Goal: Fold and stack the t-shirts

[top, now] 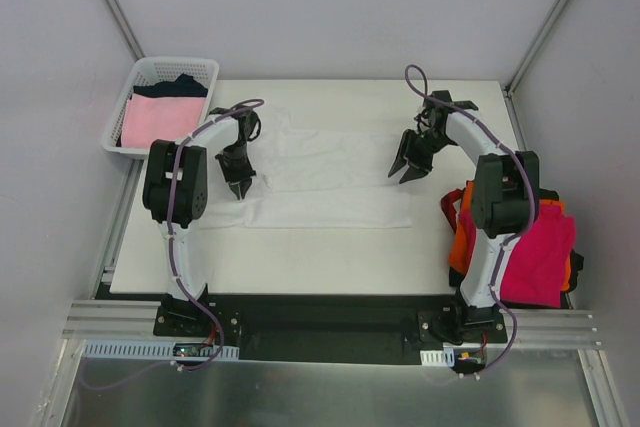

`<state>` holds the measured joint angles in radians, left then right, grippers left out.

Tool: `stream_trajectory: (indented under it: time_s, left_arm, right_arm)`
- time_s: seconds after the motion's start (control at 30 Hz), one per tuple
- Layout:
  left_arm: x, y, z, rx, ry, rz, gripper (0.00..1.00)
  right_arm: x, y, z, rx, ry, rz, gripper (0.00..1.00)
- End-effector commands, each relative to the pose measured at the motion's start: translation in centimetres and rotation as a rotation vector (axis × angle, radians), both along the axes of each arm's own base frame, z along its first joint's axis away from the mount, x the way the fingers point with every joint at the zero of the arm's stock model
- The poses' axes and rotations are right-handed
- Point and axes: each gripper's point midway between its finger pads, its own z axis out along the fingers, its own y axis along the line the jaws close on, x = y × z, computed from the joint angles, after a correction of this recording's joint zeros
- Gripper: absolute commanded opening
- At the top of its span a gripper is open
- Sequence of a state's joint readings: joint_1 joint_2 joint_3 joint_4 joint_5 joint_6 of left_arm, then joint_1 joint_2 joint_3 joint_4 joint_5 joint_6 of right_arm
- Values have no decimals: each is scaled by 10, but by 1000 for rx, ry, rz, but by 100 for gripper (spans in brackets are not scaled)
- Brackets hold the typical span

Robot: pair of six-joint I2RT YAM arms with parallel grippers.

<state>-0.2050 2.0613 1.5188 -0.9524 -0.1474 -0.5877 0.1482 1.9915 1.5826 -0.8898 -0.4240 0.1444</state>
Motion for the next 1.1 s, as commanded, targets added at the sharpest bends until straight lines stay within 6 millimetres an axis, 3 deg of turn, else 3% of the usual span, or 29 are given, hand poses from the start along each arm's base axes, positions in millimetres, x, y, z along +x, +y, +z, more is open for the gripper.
stream_trajectory:
  time_s: [0.0,0.1,0.17,0.2,0.27,0.3,0.37,0.4,0.47,0.5,0.67,0.8,0.9,0.93,0.97,1.0,1.07]
  left_arm:
    - [7,-7,28,-1,-60,-33,13]
    - [17,-13,46,-15,-115,-40,15]
    - [25,-19,57,-28,-150,-52,22]
    - [37,-23,69,-44,-194,-56,34]
    - [50,-28,82,-70,-237,-69,55]
    - [63,-32,94,-85,-279,-71,81]
    - [78,-38,98,-104,-301,-86,99]
    - [93,-43,114,-118,-351,-92,99]
    - [108,-46,108,-129,-344,-106,99]
    - [120,-49,123,-141,-386,-113,99]
    - [145,-58,114,-246,-406,-103,99]
    - [158,-80,115,-402,-442,-159,99]
    - [163,-89,108,-449,-449,-163,93]
    - [162,-88,103,-447,-438,-158,87]
    - [159,-88,95,-445,-416,-157,76]
    - [155,-87,90,-440,-401,-161,39]
    - [146,-79,78,-402,-366,-152,10]
  right_arm:
    - [7,3,7,5,-6,3,43]
    - [14,7,5,15,-8,6,43]
    - [26,9,12,19,-32,7,43]
    - [29,10,8,17,-20,7,44]
    - [42,13,18,30,-49,1,48]
    - [47,15,19,37,-56,-2,52]
    - [56,17,27,51,-82,-8,66]
    - [58,19,27,55,-89,-10,68]
    - [60,20,27,59,-90,-14,68]
    - [60,20,26,60,-87,-17,68]
    - [56,21,24,54,-77,-21,66]
    - [49,27,28,72,-76,-5,66]
    - [42,40,28,94,-70,44,50]
    - [41,42,26,80,-73,57,28]
    - [40,42,21,71,-65,65,17]
    - [39,45,20,65,-57,73,7]
    - [42,47,18,65,-49,71,1]
